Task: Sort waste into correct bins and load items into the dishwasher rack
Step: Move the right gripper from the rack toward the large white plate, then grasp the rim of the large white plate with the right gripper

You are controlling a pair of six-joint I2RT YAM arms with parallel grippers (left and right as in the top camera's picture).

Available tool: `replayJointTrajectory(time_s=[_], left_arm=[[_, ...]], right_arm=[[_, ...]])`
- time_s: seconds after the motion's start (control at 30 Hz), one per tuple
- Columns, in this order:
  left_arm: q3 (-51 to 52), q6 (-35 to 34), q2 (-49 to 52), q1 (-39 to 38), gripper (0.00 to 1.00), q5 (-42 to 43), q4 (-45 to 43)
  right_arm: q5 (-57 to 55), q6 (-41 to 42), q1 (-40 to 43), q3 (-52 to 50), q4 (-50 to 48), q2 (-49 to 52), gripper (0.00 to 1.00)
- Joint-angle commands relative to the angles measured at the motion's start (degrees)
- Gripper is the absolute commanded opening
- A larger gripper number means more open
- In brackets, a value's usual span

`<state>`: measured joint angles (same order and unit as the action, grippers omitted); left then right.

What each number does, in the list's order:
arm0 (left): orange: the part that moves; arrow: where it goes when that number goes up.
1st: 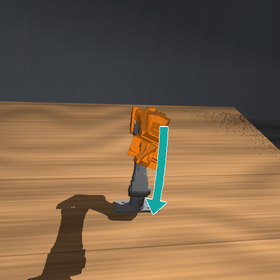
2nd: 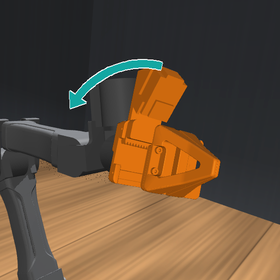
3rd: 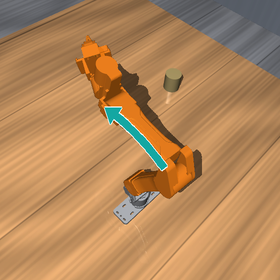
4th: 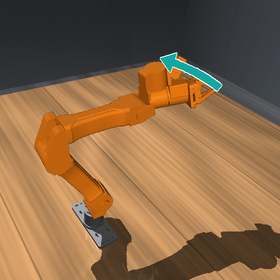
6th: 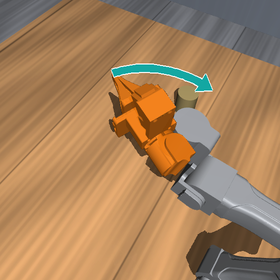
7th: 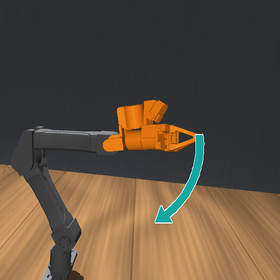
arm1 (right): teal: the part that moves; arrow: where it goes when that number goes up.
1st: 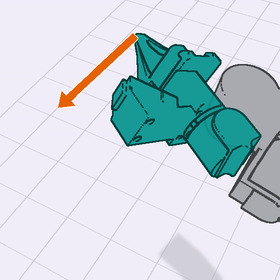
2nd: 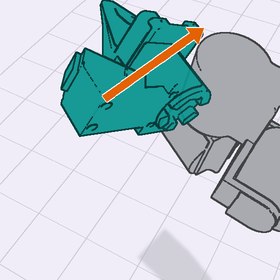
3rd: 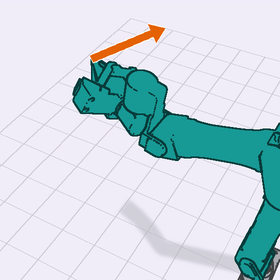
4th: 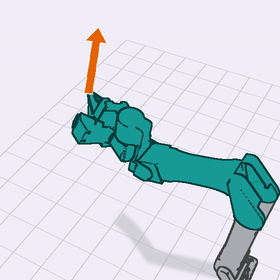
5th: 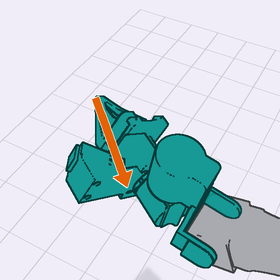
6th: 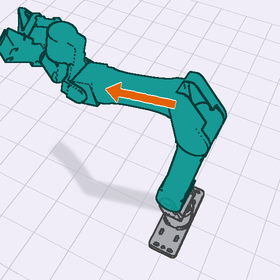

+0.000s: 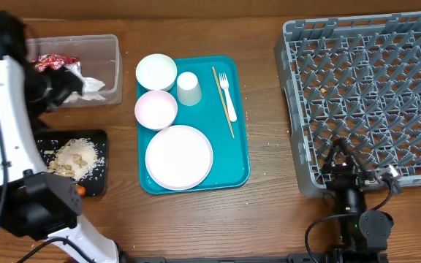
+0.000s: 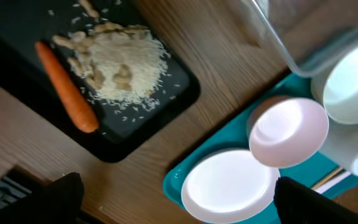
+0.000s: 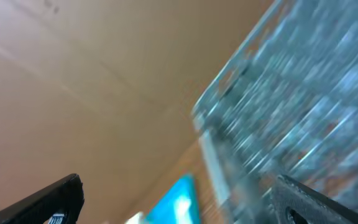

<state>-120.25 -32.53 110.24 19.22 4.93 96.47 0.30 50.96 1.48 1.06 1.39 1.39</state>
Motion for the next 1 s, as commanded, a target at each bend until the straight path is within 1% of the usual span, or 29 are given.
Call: replayJointTrajectory(time_s=[0.0,0.07,0.1,0.13,0.17,0.27,0.3,0.37,0.4,0.43,0.47,0.53,0.57,0.63,0.67,0.77,0.8,0.87,0.97], left_arm=[[0.87,5.16,-1.60,3.93,1.00,3.93,0.35],[2.01,5.44,-1.60,4.11,1.00,4.59,0.35],[2.64,5.35,-1.60,3.96,1.00,4.55,0.35],[3.43,5.35,-1.60,3.72,1.00,4.55,0.35],[4.07,5.35,-1.60,3.61,1.00,4.55,0.35],[5.01,5.33,-1.60,3.56,1.00,4.57,0.15],[5.03,5.31,-1.60,3.58,1.00,4.55,0.15],[5.03,4.76,-1.60,3.58,1.00,4.63,-0.22],[5.03,3.34,-1.60,3.58,1.00,4.61,-0.76],[5.03,3.08,-1.60,3.58,1.00,4.57,-1.05],[5.03,3.13,-1.60,3.58,1.00,4.57,-1.66],[5.03,3.13,-1.60,3.58,1.00,4.55,-2.82],[5.03,3.15,-1.60,3.58,1.00,4.55,-3.39],[5.03,3.15,-1.60,3.58,1.00,4.52,-4.15],[5.03,3.15,-1.60,3.58,1.00,4.52,-4.26],[5.03,3.15,-1.60,3.58,1.00,4.52,-4.26],[5.03,3.15,-1.60,3.58,1.00,4.52,-4.24],[5.03,3.15,-1.60,3.58,1.00,4.52,-4.26],[5.03,3.15,-1.60,3.58,1.00,4.52,-4.26]], right_arm=[[18.32,18.38,0.15,-0.57,0.17,-0.02,1.00],[19.65,22.45,0.15,-0.57,0.17,-0.02,1.00],[20.57,22.56,0.15,-0.57,-0.11,-0.02,1.00],[22.32,22.08,0.15,-0.57,-0.90,-0.02,1.00],[24.85,19.93,0.15,-0.57,-2.89,-0.02,1.00],[29.00,15.08,0.15,0.00,-10.88,-0.02,1.00],[29.40,14.47,0.15,1.38,-11.10,-0.02,0.99],[29.57,12.15,0.15,4.31,-9.62,-0.02,0.99],[29.24,9.22,0.15,7.43,-6.12,0.17,0.99],[28.72,7.30,0.15,9.44,-3.76,0.57,0.99],[26.69,3.32,0.15,13.92,1.42,2.05,0.99],[23.98,-1.57,0.15,19.80,6.64,5.29,0.99],[22.60,-5.77,0.15,24.68,9.40,9.01,0.99],[22.29,-10.99,0.15,32.85,13.27,16.83,0.99],[22.75,-14.49,0.13,40.46,17.38,24.52,0.99],[24.46,-20.52,-0.50,51.28,24.41,35.30,0.99],[24.39,-24.85,-2.45,59.58,29.90,43.45,0.99],[23.47,-28.98,-5.92,67.78,35.19,51.45,0.99],[17.81,-33.55,-13.70,79.54,43.85,63.14,0.99]])
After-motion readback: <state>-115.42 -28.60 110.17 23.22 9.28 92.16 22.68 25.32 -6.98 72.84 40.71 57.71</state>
